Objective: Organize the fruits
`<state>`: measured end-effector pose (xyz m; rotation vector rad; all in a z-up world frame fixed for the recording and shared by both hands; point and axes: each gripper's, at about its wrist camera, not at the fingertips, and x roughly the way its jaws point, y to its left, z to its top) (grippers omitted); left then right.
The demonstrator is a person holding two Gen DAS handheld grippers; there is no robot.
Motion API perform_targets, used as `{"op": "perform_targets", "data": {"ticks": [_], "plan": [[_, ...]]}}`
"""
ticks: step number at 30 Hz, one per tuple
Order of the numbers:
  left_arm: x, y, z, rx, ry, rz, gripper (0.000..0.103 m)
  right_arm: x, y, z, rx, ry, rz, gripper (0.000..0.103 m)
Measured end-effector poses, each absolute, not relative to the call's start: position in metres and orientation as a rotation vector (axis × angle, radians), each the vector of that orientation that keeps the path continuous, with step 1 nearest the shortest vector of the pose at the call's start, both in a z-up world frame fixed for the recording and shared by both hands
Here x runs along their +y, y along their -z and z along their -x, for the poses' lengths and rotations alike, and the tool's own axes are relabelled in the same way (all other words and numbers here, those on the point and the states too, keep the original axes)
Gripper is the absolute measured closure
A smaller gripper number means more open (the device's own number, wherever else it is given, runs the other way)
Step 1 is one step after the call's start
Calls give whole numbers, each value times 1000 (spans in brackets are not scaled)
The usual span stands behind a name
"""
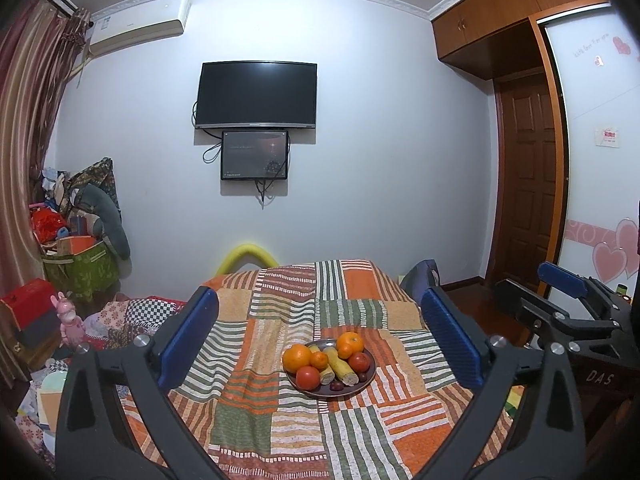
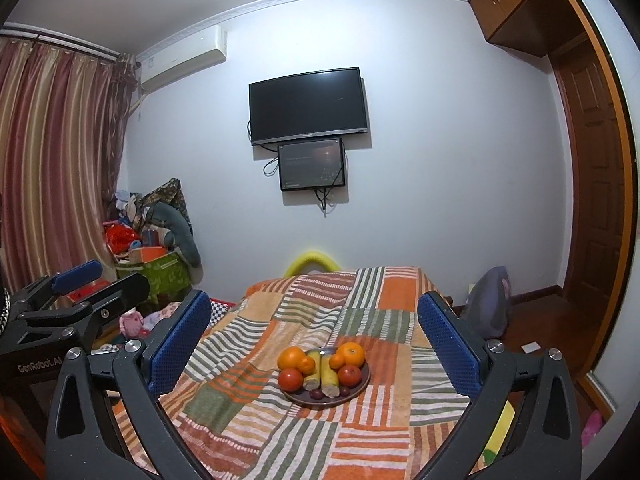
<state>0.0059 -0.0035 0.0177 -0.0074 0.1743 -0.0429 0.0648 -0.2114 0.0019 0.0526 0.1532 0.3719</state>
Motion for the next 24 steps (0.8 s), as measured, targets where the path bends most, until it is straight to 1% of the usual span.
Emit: {"op": "perform_targets", "data": {"ticks": [24], "plan": [[-5, -19, -5, 174, 42, 3, 0, -213, -6, -63, 151, -374, -61, 0]]}}
